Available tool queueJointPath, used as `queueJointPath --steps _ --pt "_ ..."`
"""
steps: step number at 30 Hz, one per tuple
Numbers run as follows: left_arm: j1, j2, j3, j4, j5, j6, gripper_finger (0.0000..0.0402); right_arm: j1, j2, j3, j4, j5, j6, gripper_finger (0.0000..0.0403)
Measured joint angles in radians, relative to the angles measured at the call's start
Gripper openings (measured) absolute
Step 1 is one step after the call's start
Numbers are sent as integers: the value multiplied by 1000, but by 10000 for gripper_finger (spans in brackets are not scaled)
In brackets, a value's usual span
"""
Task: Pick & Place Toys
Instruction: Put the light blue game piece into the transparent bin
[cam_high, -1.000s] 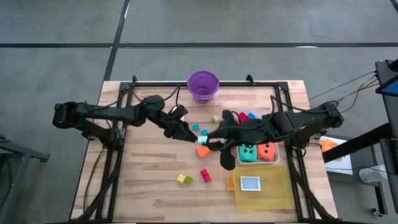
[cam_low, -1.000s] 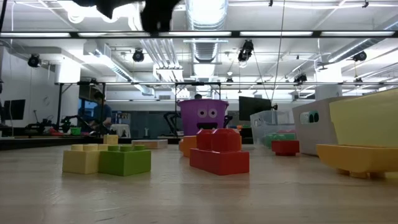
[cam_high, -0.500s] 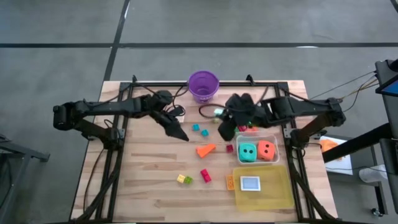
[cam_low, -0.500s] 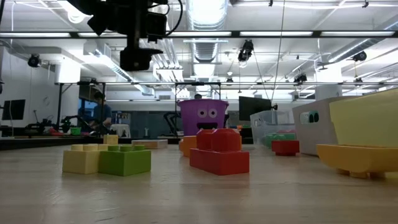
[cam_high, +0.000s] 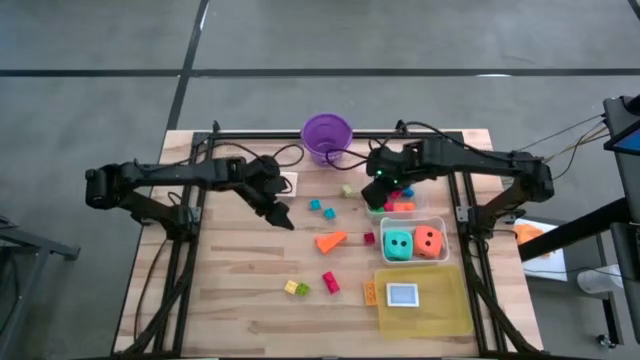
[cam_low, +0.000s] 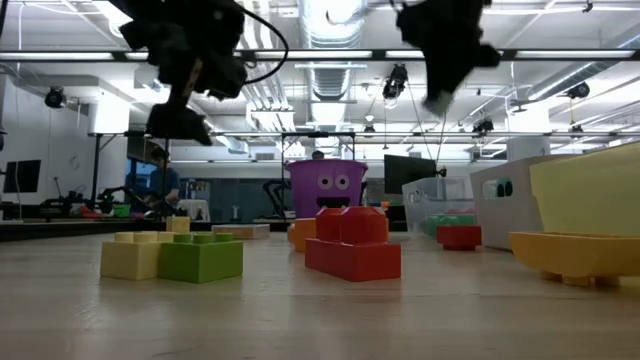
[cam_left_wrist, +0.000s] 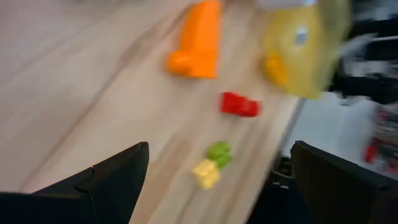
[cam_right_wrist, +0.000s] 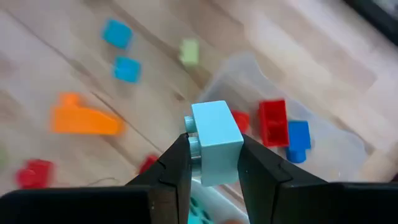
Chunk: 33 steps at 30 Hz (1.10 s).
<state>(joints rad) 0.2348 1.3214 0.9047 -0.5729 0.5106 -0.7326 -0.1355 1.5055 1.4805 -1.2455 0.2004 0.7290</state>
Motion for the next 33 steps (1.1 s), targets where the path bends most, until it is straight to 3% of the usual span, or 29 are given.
queueJointPath --steps 10,16,23,33 --pt "-27 -54 0 -118 -268 -235 378 -145 -10 -288 177 -118 -237 93" --pt "-32 -74 2 -151 -345 -388 378 -219 -12 -428 381 -208 -315 93" --pt "-52 -76 76 -179 -452 -470 378 -223 -13 -476 497 -217 -385 93" --pt "-30 -76 157 -401 -513 -521 378 -232 -12 -510 589 -151 -412 93"
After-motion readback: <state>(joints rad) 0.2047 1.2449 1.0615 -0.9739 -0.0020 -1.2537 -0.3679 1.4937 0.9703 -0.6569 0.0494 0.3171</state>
